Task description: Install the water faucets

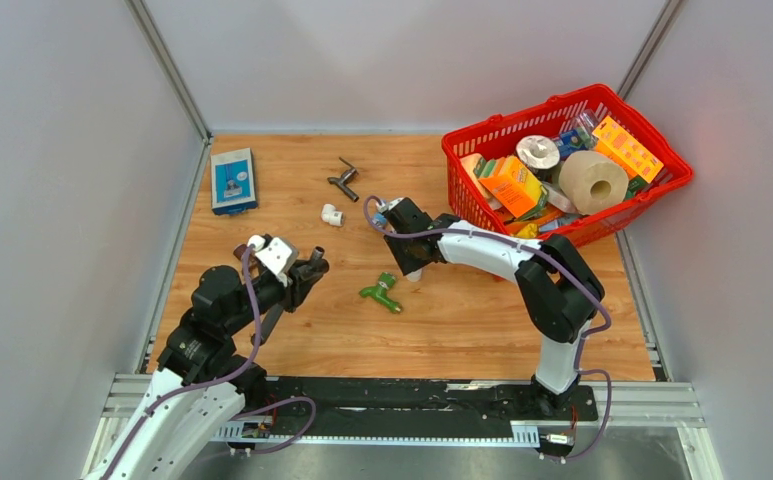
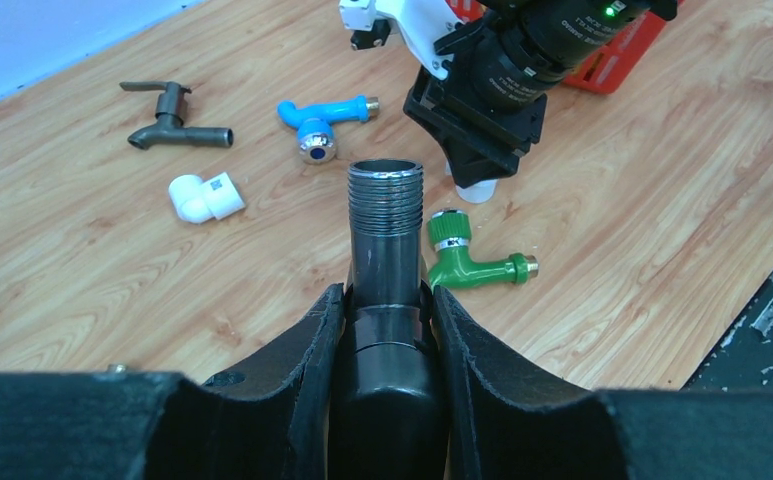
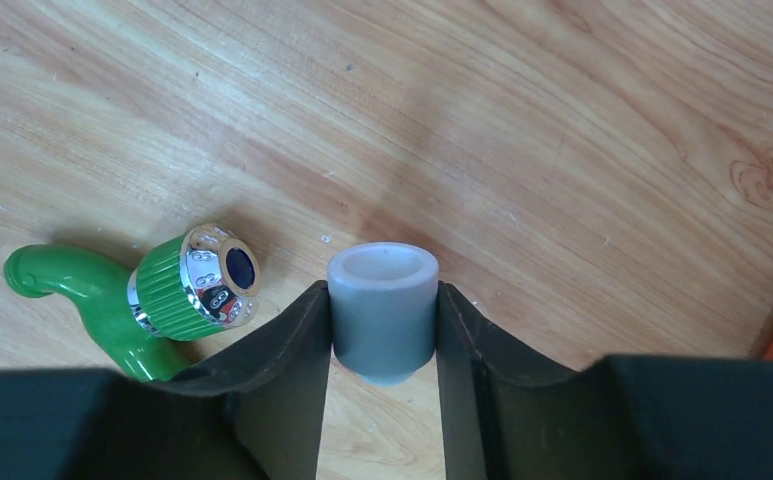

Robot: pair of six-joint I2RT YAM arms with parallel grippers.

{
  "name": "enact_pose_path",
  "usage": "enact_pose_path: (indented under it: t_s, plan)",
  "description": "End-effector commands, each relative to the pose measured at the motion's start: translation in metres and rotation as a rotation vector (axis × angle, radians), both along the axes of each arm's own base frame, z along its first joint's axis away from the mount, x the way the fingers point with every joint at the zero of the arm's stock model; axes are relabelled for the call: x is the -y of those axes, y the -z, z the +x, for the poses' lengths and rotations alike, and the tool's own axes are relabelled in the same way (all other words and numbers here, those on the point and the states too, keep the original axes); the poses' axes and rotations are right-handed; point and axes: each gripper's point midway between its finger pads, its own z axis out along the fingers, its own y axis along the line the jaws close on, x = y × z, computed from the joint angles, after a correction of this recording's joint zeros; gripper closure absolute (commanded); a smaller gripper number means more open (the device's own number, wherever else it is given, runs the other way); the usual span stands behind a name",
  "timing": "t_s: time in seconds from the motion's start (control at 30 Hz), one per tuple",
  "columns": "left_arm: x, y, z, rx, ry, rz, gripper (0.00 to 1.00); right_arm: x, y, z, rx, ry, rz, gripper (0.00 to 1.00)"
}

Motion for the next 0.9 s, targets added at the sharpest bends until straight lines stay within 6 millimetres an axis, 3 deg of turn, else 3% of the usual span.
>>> enact_pose_path:
  t_s: [0.0, 0.07, 0.2, 0.53, 0.73, 0.87]
  plan:
    - [0.005, -0.026, 0.001, 0.101, 0.037, -0.028, 1.00, 0.001, -0.011, 0.007, 0.023, 0.003, -0.006, 0.68]
    - [0.008, -0.027, -0.001, 0.100, 0.057, -0.031, 1.00, 0.000, -0.023, 0.008, 0.047, -0.002, 0.013, 0.82]
    - [0.020, -0.029, -0.008, 0.108, 0.142, -0.045, 1.00, -0.003, -0.064, 0.008, 0.122, -0.052, 0.080, 1.00]
    - [0.051, -0.044, -0.016, 0.091, 0.353, -0.045, 1.00, -0.011, -0.210, -0.022, 0.439, -0.308, 0.383, 1.00]
    - [0.066, -0.062, -0.004, 0.096, 0.406, -0.059, 1.00, 0.001, -0.286, -0.046, 0.701, -0.398, 0.548, 1.00]
    - [0.080, -0.073, 0.004, 0.086, 0.481, -0.045, 1.00, 0.005, -0.319, -0.068, 0.816, -0.548, 0.565, 1.00]
